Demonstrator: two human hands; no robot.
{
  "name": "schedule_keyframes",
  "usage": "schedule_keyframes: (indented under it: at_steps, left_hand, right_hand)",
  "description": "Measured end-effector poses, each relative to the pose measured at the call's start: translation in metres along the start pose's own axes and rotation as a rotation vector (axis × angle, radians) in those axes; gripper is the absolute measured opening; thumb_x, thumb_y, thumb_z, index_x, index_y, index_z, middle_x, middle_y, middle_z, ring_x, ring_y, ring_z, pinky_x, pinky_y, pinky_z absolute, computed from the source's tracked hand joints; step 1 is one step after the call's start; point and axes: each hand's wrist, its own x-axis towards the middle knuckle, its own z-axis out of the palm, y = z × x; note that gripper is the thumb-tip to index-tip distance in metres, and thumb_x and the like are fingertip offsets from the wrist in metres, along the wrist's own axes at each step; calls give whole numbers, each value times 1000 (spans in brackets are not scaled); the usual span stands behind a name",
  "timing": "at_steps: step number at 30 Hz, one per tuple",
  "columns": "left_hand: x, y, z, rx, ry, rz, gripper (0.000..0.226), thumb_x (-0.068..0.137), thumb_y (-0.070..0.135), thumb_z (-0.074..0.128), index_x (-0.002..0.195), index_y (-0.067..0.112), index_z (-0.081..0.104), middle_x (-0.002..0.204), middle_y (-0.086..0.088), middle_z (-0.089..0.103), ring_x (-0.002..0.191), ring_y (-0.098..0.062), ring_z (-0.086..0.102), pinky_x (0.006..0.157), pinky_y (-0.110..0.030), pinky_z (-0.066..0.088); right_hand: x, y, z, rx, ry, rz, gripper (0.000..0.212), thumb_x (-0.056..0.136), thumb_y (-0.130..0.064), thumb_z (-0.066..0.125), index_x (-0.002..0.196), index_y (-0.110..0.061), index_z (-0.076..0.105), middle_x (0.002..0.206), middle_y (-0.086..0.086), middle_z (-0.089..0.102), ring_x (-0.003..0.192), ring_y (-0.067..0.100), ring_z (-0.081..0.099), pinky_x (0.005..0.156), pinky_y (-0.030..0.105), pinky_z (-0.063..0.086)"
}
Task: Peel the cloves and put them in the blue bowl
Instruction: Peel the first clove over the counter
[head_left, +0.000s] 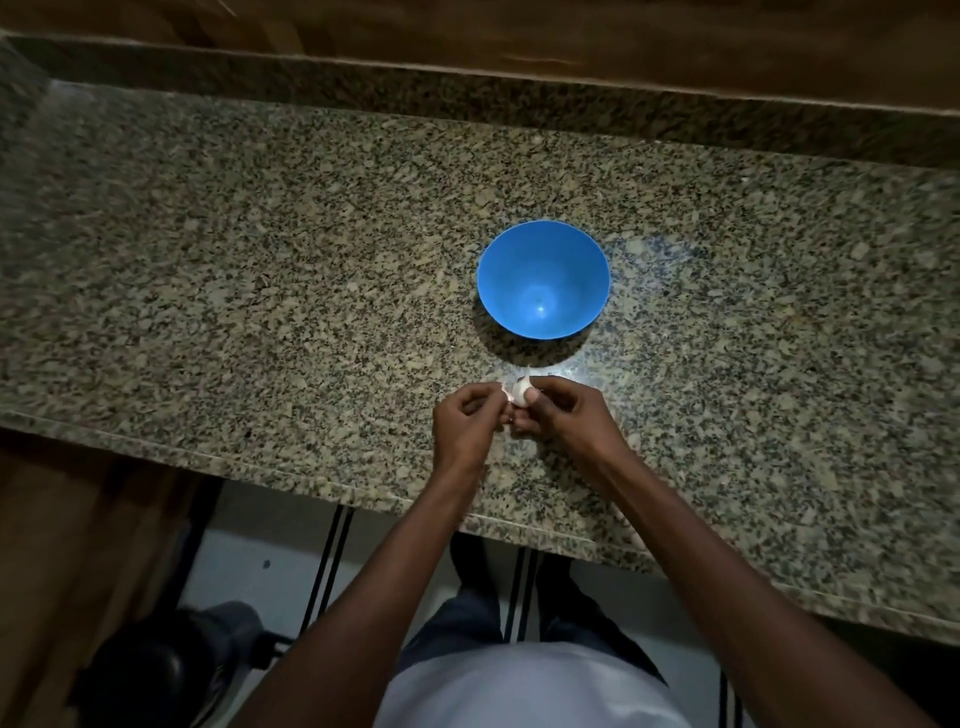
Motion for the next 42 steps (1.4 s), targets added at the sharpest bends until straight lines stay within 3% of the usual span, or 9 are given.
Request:
schedule_keyframes:
  at_steps: [3,7,10,15,18,22,26,33,42]
  left_hand:
    - [1,2,-7,-62,14,-41,14,97,13,69,106,2,74,79,-6,74,71,-14,65,70,-29,56]
    - [3,6,-17,-71,-94,-29,22,97,0,62,115,9,72,83,-9,71,71,-15,63,73,-30,57]
    - [4,7,-22,-57,-121,-15,20,97,0,63,107,9,78,84,-10,73,71,-14,63,76,-34,56]
    - [0,10,-26,-108,-148,-46,14,90,-2,74,103,-3,70,95,-22,77,90,-32,74,88,-41,62]
    - [-3,11,-24,-80,-186,-28,16,88,-1,76,102,-4,67,94,-24,77,94,-36,76,89,-44,62]
    - [-11,13,-20,-10,-275,53,10,90,4,77,98,-1,72,87,-11,78,82,-20,77,73,-30,62]
    - [-15,12,-18,53,-324,145,13,88,1,78,99,-6,76,84,0,79,81,-9,76,71,-18,57]
    - [-6,18,-18,133,-334,191,27,88,17,82,111,4,75,100,-6,79,92,-16,76,75,-23,60]
    - [54,64,23,-343,-347,-121,53,108,40,51,144,1,48,128,-19,60,106,-25,70,100,-39,58]
  right_hand:
    - [2,-5,-4,-220,77,-62,16,102,-13,67,114,-4,73,90,13,77,77,24,73,79,48,65]
    - [9,-12,-7,-860,137,-357,21,95,-24,77,110,-10,80,88,4,77,77,18,71,74,37,58]
    - [10,-16,-1,-947,132,-438,27,93,-19,79,116,-7,79,95,8,73,75,16,64,72,34,53]
    - [2,-4,-2,-870,211,-395,36,94,-15,74,130,-14,72,111,8,71,95,18,70,87,35,59]
    - [-16,1,1,-587,234,-238,30,97,-19,73,126,-11,74,103,6,78,92,17,74,84,34,62]
    - [-35,7,13,-1,108,-9,23,96,-19,75,115,-6,78,92,15,78,80,23,69,74,36,60]
    - [-33,13,15,239,155,88,28,92,-22,79,113,-4,78,112,16,77,93,23,65,77,36,52]
    - [-37,3,4,30,319,-26,17,98,-20,73,106,-4,75,93,18,79,81,32,76,75,46,63]
    - [-20,0,-16,-278,404,-108,11,96,-14,75,104,-8,80,81,8,79,73,19,76,67,33,62]
